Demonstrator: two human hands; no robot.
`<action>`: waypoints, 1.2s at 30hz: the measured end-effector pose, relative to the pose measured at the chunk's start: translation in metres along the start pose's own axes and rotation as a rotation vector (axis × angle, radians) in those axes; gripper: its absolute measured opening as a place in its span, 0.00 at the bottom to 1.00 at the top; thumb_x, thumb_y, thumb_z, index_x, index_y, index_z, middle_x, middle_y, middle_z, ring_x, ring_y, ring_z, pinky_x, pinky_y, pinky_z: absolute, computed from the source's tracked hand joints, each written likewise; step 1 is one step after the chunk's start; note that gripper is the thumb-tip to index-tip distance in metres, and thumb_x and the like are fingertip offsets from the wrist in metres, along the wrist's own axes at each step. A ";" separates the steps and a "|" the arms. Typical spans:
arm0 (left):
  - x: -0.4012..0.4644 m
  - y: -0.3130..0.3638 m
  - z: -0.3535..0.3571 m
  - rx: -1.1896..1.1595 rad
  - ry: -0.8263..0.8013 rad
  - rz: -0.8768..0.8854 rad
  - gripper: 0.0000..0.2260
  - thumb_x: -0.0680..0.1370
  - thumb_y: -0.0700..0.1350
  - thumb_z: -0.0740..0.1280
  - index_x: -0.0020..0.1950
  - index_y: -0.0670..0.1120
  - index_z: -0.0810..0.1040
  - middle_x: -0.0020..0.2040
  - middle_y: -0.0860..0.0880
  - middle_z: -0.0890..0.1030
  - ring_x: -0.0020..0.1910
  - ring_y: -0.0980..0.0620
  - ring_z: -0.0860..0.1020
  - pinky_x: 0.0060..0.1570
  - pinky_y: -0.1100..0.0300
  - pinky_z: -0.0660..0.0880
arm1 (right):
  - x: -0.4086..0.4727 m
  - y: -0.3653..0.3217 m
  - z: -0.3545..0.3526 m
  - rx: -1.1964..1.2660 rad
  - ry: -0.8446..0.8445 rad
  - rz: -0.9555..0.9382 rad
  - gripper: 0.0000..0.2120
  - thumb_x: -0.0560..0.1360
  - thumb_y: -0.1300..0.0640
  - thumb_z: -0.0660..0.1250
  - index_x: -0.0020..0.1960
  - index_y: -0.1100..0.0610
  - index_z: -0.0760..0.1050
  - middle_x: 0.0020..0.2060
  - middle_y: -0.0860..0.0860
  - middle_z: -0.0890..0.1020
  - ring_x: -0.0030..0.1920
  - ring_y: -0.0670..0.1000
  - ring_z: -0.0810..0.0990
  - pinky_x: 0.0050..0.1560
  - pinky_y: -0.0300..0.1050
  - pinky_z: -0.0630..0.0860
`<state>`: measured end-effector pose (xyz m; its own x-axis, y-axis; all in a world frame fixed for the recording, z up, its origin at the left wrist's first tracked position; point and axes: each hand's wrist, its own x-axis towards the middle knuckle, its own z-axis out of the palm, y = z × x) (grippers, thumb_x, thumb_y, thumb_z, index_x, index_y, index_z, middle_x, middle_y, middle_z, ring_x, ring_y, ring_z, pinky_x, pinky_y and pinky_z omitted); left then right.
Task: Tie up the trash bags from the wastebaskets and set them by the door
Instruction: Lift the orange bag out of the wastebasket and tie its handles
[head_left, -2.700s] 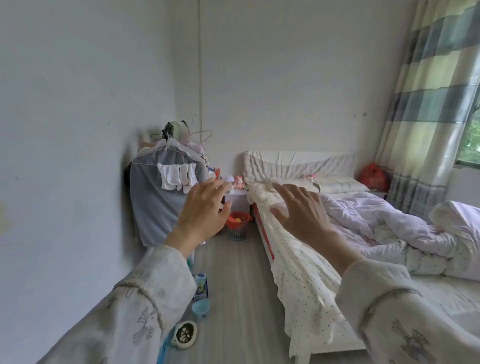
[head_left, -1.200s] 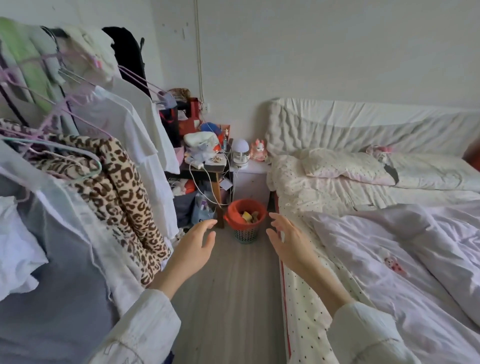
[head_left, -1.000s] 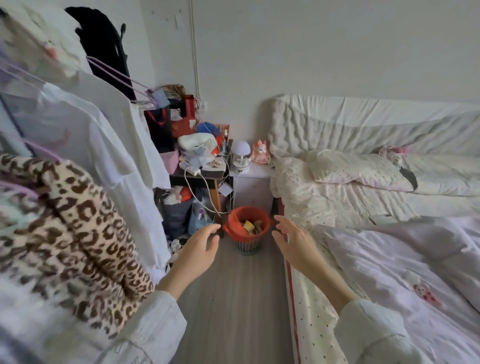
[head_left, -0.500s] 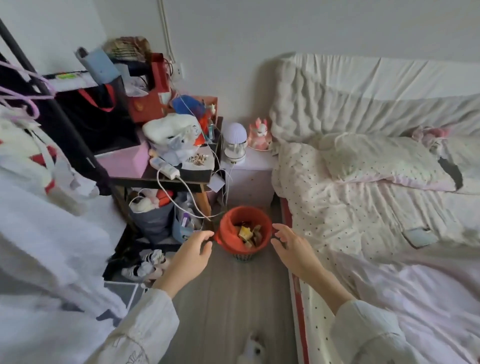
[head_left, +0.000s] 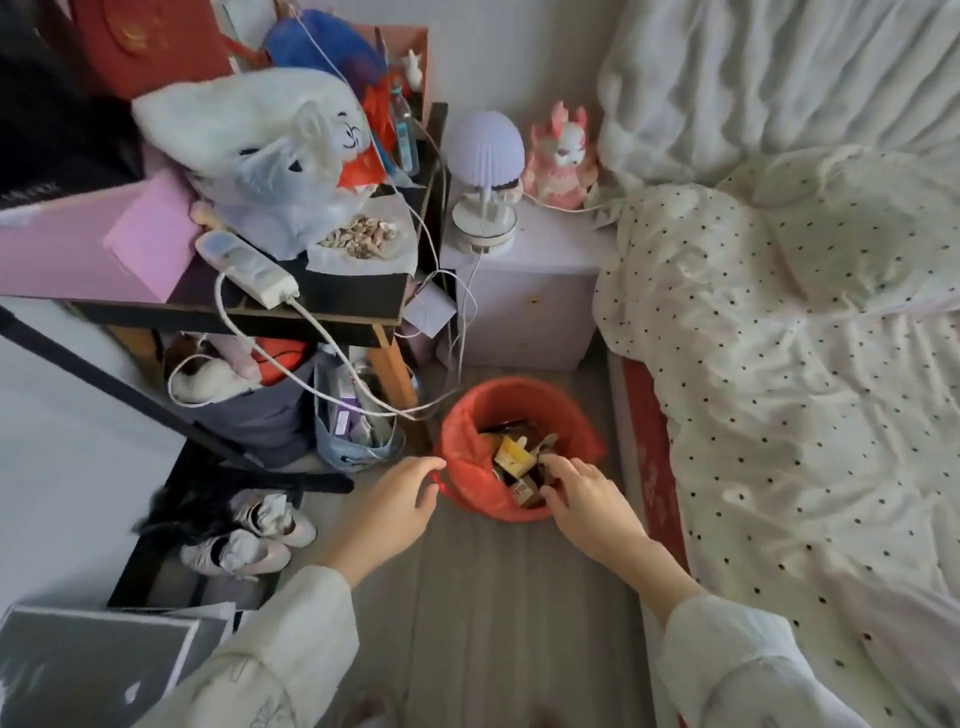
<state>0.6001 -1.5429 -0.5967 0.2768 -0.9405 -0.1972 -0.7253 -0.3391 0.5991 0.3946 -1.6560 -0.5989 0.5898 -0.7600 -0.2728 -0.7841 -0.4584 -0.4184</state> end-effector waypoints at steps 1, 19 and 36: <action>0.012 -0.015 0.016 0.010 -0.012 0.018 0.15 0.78 0.42 0.59 0.65 0.47 0.70 0.65 0.50 0.73 0.65 0.53 0.70 0.63 0.63 0.63 | 0.012 0.008 0.021 -0.027 0.003 -0.003 0.19 0.78 0.52 0.55 0.68 0.51 0.64 0.55 0.52 0.77 0.57 0.56 0.75 0.55 0.53 0.73; 0.134 -0.197 0.279 0.616 0.115 0.662 0.30 0.74 0.60 0.61 0.72 0.46 0.63 0.71 0.48 0.67 0.72 0.49 0.64 0.72 0.43 0.51 | 0.108 0.168 0.279 -0.311 0.256 -0.362 0.23 0.74 0.45 0.64 0.65 0.53 0.72 0.59 0.50 0.80 0.60 0.50 0.78 0.67 0.54 0.68; 0.130 -0.204 0.302 0.798 0.250 0.639 0.46 0.62 0.59 0.73 0.74 0.48 0.55 0.73 0.43 0.64 0.73 0.42 0.61 0.65 0.33 0.62 | 0.117 0.167 0.294 -0.291 0.433 -0.463 0.19 0.72 0.52 0.67 0.62 0.54 0.75 0.52 0.50 0.84 0.49 0.51 0.83 0.50 0.51 0.76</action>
<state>0.5932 -1.6035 -0.9790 -0.2475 -0.9490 0.1951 -0.9619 0.2165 -0.1672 0.3894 -1.6860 -0.9559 0.7933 -0.5440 0.2734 -0.5258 -0.8386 -0.1427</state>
